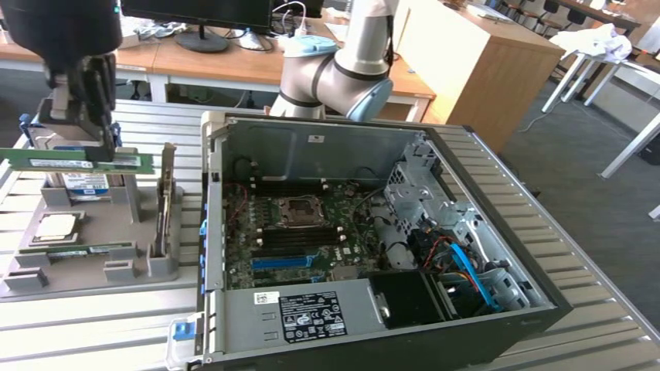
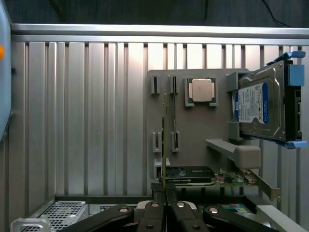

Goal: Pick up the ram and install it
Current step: 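Pick up the ram and move it above insertion slot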

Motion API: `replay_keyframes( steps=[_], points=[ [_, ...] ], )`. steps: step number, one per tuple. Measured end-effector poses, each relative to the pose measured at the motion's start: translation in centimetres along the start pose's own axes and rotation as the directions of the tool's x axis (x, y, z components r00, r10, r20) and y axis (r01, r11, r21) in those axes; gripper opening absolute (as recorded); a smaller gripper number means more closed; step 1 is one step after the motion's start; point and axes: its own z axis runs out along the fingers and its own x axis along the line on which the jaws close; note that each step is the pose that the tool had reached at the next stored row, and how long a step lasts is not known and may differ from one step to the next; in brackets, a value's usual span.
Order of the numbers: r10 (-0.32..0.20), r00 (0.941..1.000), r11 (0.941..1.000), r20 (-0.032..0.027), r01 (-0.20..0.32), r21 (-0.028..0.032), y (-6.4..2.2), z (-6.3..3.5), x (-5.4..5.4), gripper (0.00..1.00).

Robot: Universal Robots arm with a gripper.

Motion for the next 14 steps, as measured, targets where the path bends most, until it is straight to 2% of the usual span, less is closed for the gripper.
replay_keyframes(
  steps=[14],
  points=[
    [-0.001,1.0,1.0,-0.0001,0.001,0.0,-3.48,-0.03,0.0,0.12]
  ],
)
